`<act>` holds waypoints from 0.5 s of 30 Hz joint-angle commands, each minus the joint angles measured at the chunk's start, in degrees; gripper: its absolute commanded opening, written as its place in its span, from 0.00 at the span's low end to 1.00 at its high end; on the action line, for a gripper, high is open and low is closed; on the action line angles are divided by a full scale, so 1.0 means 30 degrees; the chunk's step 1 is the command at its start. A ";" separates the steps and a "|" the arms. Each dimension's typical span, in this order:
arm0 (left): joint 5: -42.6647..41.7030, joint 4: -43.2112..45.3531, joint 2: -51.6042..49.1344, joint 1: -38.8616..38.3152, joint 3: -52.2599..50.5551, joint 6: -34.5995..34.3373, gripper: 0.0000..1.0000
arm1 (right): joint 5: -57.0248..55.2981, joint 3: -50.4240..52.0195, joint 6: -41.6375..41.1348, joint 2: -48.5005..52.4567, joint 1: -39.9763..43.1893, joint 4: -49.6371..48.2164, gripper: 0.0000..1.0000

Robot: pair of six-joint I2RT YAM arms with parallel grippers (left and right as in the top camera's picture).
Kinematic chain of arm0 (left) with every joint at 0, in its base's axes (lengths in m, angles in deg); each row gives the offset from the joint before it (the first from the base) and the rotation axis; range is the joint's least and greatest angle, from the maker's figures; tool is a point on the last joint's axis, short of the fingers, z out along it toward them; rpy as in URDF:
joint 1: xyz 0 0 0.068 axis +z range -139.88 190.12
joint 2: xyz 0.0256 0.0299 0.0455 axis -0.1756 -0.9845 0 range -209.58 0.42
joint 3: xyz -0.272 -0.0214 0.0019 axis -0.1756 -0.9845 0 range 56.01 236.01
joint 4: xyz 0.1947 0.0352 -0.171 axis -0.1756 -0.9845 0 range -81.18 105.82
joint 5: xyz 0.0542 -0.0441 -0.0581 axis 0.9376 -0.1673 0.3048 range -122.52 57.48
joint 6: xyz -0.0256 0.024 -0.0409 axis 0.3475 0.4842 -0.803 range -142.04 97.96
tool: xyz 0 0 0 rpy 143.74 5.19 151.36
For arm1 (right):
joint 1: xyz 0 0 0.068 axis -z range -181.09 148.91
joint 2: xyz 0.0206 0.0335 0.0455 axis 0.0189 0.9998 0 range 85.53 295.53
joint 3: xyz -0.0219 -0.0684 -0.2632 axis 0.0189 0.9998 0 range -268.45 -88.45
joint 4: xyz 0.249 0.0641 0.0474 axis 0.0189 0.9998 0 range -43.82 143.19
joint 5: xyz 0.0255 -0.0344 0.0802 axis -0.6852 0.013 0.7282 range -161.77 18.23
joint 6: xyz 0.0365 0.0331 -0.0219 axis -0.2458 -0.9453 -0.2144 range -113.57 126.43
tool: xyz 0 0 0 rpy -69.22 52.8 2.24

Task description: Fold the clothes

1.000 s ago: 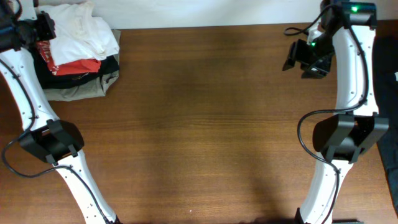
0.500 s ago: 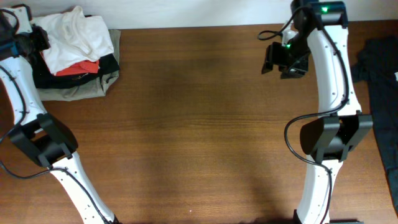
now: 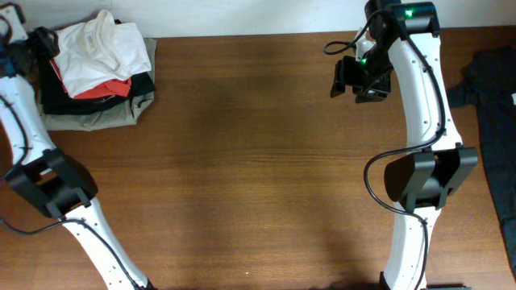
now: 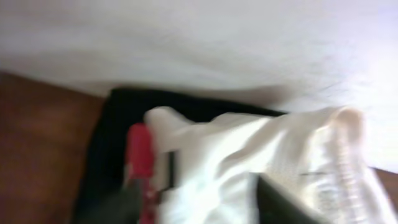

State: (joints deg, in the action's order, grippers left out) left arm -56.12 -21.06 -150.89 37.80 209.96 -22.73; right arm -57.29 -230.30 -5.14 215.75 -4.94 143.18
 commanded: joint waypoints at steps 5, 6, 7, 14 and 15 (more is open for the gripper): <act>0.1107 0.0896 -0.0583 -0.2106 -0.0058 0.0080 0.27 | 0.0109 0.0066 0.0080 -0.0444 -0.0124 0.0117 0.64; 0.2055 0.0947 -0.0933 -0.2251 -0.0058 0.0080 0.27 | 0.0109 0.0066 0.0080 -0.0444 -0.0124 0.0117 0.63; 0.3118 0.0889 -0.1348 -0.2404 -0.0058 0.0073 0.27 | 0.0109 0.0066 0.0080 -0.0444 -0.0124 0.0117 0.63; 0.3249 0.0933 -0.2681 -0.2433 -0.0699 0.0080 0.37 | 0.0117 0.0066 0.0073 -0.0444 -0.0124 0.0117 0.63; 0.3242 0.0809 -0.2739 -0.2426 -0.0699 0.0066 0.41 | 0.0124 0.0066 0.0066 -0.0444 -0.0124 0.0117 0.63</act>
State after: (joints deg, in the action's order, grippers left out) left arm -47.92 -18.05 -157.31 30.13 208.78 -22.55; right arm -57.27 -230.30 -5.14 215.75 -4.94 143.18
